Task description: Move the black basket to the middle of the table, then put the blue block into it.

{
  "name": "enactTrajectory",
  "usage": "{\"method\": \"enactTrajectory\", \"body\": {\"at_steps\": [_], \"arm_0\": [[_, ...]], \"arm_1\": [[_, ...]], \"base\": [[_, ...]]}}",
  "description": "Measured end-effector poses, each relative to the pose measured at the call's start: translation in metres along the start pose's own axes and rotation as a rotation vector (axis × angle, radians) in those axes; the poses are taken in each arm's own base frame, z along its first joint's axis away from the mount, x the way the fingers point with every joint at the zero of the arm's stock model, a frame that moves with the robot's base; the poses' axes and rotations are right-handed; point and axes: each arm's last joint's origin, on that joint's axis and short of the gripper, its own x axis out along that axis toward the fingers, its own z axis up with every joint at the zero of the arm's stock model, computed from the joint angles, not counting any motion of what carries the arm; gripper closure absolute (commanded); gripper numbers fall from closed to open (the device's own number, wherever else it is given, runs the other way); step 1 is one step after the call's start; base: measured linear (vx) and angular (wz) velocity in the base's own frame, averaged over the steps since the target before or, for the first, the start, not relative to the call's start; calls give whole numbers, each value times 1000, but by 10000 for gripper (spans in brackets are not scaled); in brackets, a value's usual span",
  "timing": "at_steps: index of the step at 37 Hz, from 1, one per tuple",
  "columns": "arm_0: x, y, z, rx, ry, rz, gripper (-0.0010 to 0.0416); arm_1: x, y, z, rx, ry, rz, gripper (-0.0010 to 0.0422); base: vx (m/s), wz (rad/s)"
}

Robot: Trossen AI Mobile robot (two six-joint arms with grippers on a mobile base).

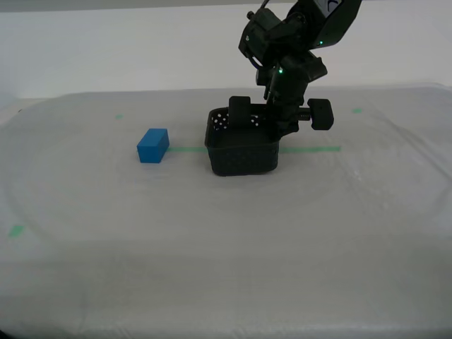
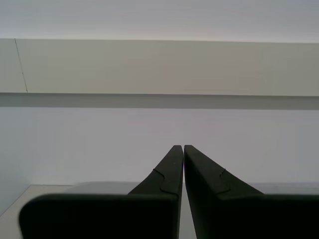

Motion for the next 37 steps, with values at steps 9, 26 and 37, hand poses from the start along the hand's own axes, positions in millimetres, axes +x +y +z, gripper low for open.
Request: {"method": "enactTrajectory", "body": {"at_steps": [9, 26, 37], "arm_0": [[5, -1, -3, -3, 12, -2, 406], [5, 0, -3, -1, 8, 1, 403], [5, -1, -3, -2, 14, -2, 403]], "arm_1": [[0, 0, 0, 0, 0, 0, 412], [0, 0, 0, 0, 0, 0, 412], [0, 0, 0, 0, 0, 0, 412]], "base": [[0, 0], [0, 0], [0, 0]]}}
